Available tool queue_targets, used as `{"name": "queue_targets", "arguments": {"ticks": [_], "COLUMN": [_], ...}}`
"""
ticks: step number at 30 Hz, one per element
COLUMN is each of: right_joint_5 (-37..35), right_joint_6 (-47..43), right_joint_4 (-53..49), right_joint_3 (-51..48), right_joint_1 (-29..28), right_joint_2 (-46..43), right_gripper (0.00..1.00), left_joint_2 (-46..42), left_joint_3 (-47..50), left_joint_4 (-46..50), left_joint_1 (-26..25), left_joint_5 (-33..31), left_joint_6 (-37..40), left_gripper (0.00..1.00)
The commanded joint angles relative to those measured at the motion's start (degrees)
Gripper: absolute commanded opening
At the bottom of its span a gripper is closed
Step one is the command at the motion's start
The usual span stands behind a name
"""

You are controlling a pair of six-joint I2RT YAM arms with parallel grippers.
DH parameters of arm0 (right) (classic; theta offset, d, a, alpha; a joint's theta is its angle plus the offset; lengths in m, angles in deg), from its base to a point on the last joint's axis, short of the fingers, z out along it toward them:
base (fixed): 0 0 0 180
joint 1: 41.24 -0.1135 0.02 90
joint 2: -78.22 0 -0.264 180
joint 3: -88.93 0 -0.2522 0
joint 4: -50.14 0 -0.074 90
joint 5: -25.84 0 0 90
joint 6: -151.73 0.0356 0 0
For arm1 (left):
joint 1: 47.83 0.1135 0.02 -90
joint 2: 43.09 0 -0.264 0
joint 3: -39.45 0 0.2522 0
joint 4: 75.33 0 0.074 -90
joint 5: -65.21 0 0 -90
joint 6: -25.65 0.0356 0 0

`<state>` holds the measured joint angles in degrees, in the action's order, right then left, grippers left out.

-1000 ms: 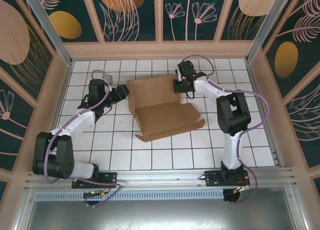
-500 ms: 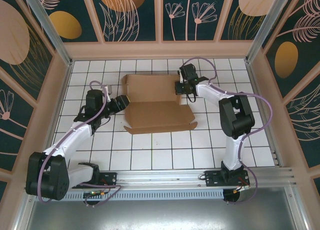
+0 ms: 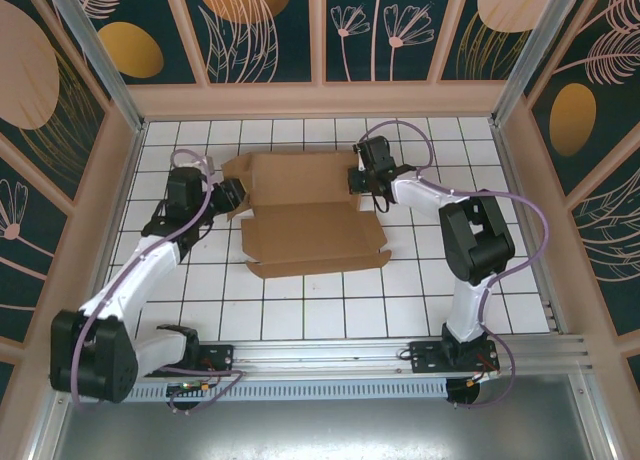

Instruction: Fold the paper box

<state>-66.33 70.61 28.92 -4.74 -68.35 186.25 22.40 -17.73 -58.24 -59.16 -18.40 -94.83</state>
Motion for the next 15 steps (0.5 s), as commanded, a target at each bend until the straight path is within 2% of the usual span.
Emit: {"name": "queue_targets", "arguments": {"ticks": [1, 3, 5, 7, 11, 15], "right_joint_5": [-2.4, -2.5, -2.7, -2.7, -2.4, -2.4], "right_joint_6": [-0.6, -0.7, -1.1, -1.6, -2.2, -2.4], "right_joint_4": [-2.9, -2.6, -2.4, -2.1, -1.2, -1.3], "right_joint_3": [-3.9, -4.3, -4.7, -5.0, -5.5, -5.7], "right_joint_1": [-0.7, -0.7, -1.1, -1.5, -1.8, -1.8], "right_joint_2": [-0.3, -0.4, -0.5, -0.4, -0.7, -1.0], "right_gripper": [0.00, 0.00, 0.00, 0.00, 0.00, 0.00], "left_joint_2": [-6.2, -6.8, -5.3, -3.1, 2.8, 6.2], "left_joint_3": [2.4, 2.4, 1.6, 1.2, -0.2, 0.1], "left_joint_4": [1.6, 3.2, 3.7, 2.2, -2.7, -8.3], "left_joint_1": [-0.2, -0.2, -0.1, 0.0, 0.0, 0.1], "left_joint_5": [-11.3, -16.2, -17.4, -15.2, -10.3, -4.9], "left_joint_6": [1.6, 1.9, 2.7, 4.2, 11.7, 13.3], "left_gripper": [0.45, 0.42, 0.40, 0.42, 0.52, 0.61]}}
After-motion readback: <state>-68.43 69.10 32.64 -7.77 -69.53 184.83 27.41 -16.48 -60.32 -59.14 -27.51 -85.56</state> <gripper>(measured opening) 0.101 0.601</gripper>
